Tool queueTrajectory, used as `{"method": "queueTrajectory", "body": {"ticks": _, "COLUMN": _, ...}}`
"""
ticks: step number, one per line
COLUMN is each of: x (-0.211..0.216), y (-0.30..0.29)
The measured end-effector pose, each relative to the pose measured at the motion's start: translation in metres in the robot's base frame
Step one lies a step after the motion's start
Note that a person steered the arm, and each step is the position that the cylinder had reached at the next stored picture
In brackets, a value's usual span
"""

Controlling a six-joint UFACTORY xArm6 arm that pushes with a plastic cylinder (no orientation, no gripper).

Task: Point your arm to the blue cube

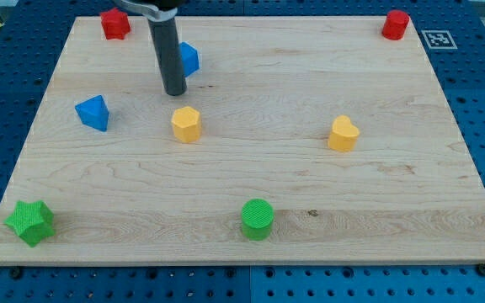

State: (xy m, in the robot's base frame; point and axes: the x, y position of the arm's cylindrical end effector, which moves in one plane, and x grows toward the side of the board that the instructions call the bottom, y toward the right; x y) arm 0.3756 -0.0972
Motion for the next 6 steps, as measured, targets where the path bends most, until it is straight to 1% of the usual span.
{"method": "queueTrajectory", "body": {"ticks": 1, "x": 0.004, "y": 0.032}}
{"method": "queueTrajectory", "body": {"ticks": 2, "x": -0.007, "y": 0.036}}
{"method": "queueTrajectory", "body": {"ticks": 3, "x": -0.023, "y": 0.016}}
{"method": "queueTrajectory", "body": {"ticks": 6, "x": -0.023, "y": 0.015}}
